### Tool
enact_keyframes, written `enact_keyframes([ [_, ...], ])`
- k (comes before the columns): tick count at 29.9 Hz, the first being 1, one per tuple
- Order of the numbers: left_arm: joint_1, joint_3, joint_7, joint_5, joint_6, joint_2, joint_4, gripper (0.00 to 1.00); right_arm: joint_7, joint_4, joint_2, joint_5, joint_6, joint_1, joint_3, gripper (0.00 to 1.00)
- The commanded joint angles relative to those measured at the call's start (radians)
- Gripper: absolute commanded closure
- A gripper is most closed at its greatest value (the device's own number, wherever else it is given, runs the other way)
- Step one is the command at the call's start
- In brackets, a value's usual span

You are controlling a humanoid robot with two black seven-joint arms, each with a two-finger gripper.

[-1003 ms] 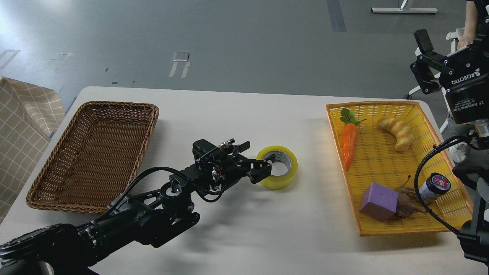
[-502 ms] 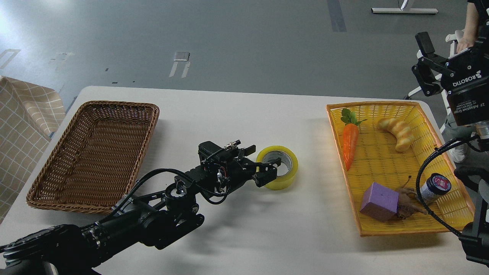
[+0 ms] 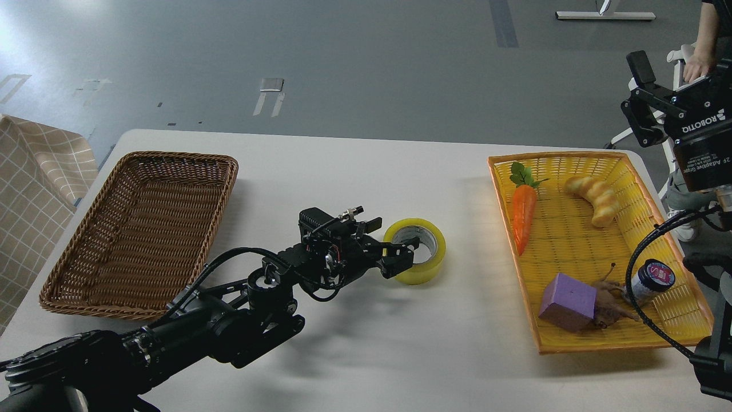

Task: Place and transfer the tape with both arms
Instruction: 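Close the left gripper on the rim of the tape roll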

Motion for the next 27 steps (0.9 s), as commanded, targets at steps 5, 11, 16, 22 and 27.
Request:
enact_keyframes([
  [5, -0.018, 0.0, 0.0, 0.001, -0.022, -0.001, 0.043, 0.49, 0.003, 0.001, -0.001, 0.0, 0.0, -0.017, 0.003, 0.0],
  [11, -0.023, 0.0, 0.0, -0.001, -0.047, -0.002, 0.043, 0.49, 0.004, 0.014, -0.001, -0.001, 0.0, -0.023, 0.006, 0.0],
  [16, -0.023, 0.0, 0.0, -0.001, -0.056, 0.002, 0.043, 0.52, 0.004, 0.014, -0.001, 0.0, 0.0, -0.025, 0.006, 0.0],
  [22, -0.024, 0.0, 0.0, -0.001, -0.073, 0.007, 0.042, 0.77, 0.004, 0.012, -0.001, -0.001, 0.0, -0.039, 0.006, 0.0],
  [27, -0.032, 0.0, 0.0, -0.002, -0.079, 0.007, 0.036, 0.8, 0.004, 0.011, -0.001, -0.001, 0.0, -0.04, 0.008, 0.0],
])
